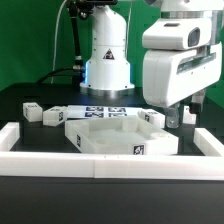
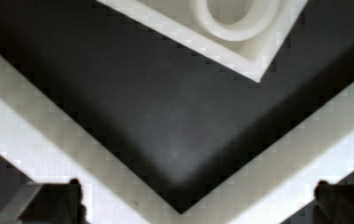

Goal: Assemble one leg

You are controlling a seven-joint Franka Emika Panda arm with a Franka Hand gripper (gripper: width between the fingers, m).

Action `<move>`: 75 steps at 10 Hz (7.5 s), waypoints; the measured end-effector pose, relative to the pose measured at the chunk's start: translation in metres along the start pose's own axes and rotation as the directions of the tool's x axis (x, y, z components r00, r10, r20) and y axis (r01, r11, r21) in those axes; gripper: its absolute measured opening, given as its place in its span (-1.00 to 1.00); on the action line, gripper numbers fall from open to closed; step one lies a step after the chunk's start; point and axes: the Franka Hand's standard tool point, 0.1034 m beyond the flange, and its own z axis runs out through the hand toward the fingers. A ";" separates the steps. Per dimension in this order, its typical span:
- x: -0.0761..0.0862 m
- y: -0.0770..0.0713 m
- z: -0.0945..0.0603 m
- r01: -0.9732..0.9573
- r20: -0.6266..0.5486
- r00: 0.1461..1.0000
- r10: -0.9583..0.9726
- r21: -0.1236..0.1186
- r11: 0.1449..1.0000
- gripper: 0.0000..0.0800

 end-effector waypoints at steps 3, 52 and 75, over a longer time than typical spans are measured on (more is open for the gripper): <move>0.000 0.000 0.000 0.000 0.000 1.000 0.000 0.000 1.000 0.63; -0.196 -0.037 0.057 0.831 0.113 0.540 -0.834 0.087 0.550 -0.37; -0.088 -0.074 0.065 0.653 0.105 0.754 -0.648 -0.024 0.757 -0.61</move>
Offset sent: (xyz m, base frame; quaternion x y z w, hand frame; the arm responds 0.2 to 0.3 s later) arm 0.0000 0.0000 0.0000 0.0000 0.0000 0.0000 1.0000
